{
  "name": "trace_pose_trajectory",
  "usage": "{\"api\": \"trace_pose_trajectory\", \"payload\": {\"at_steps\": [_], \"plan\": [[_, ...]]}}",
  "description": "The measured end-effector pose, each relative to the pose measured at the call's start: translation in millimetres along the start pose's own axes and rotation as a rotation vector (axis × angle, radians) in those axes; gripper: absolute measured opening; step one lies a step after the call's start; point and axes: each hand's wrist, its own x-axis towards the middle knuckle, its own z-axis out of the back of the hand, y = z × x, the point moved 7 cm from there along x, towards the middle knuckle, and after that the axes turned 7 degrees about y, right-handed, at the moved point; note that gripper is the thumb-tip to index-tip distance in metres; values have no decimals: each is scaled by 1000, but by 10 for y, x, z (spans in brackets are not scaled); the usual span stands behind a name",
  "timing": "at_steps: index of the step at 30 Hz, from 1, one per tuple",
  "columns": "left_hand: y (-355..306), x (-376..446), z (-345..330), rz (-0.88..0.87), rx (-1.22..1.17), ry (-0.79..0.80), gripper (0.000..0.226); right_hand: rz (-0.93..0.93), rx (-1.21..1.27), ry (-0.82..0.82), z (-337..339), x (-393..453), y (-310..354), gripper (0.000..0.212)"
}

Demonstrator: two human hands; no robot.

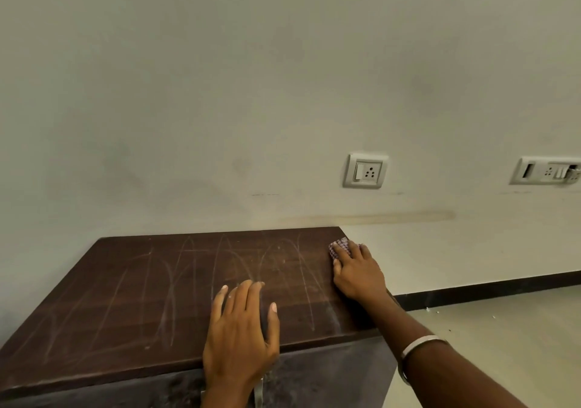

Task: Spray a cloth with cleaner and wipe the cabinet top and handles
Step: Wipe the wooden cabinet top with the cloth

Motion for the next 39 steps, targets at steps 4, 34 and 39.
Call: {"api": "trace_pose_trajectory", "payload": {"at_steps": [4, 34, 39], "plan": [[-3, 1, 13, 11, -3, -5, 48, 57, -13, 25, -60, -96, 202, 53], [-8, -6, 41, 8, 13, -17, 49, 99, 30, 49, -25, -357, 208, 51], [3, -11, 20, 12, 5, -6, 50, 7, 28, 11, 79, -366, -135, 50]]}}
